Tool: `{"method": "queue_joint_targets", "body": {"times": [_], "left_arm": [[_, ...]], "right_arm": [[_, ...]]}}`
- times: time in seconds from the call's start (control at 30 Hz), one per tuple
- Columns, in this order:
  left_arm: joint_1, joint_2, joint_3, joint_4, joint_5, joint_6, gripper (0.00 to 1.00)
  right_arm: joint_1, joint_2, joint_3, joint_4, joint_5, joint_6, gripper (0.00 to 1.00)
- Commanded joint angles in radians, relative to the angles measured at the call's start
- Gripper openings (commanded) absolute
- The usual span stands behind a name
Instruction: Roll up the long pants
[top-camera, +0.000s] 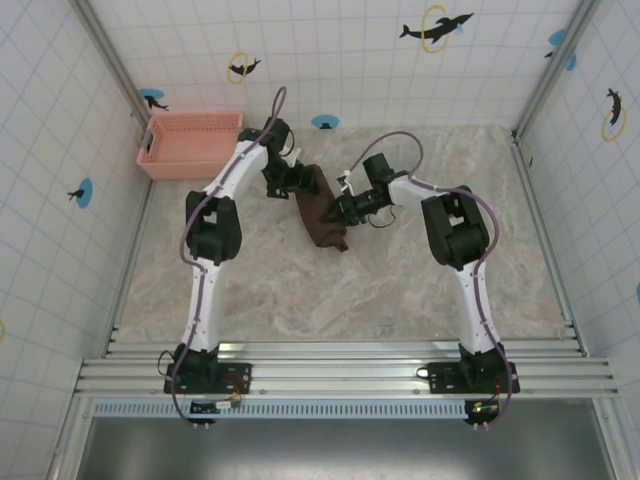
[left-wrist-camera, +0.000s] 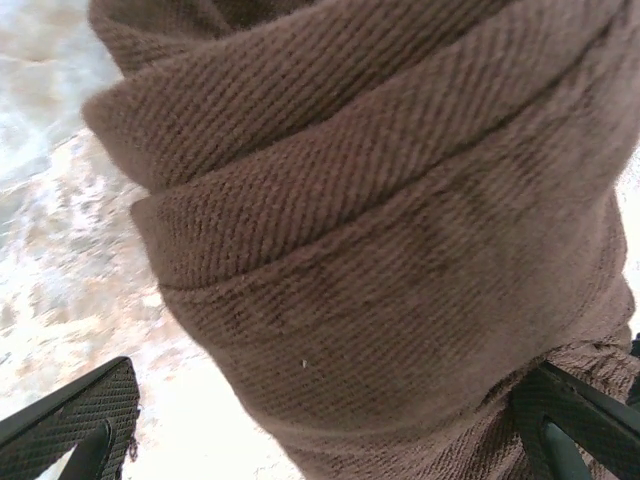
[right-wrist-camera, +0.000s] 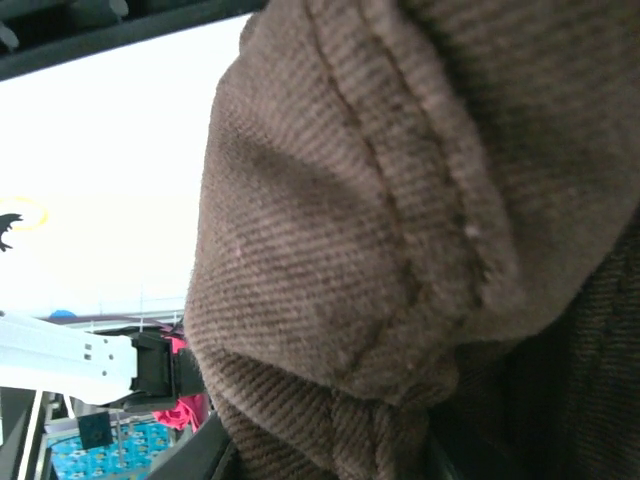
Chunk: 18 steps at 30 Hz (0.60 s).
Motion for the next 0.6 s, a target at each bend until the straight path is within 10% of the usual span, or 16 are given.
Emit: {"method": "queue_joint_targets", "body": {"times": [0.0,0.3,0.57], "left_arm": [[-0.067,0.119,0.029,-0.081,-0.013,0.02,0.98],[-0.083,0.152,-0.019,-0.104,-0.054,0.048,0.98],[-0.109,0.177,-0.023,-0.128,-0.087,0.065,0.97]], "right_arm": [[0.019,0.101,-0.027,-0.094,0.136,0.029,0.34],[0.004,0.045,0.027,-0.22,0.239,-0.058,0.71],[-0.051,-0.045,0.053,-0.303,0.449,-0.061,0.71]]}}
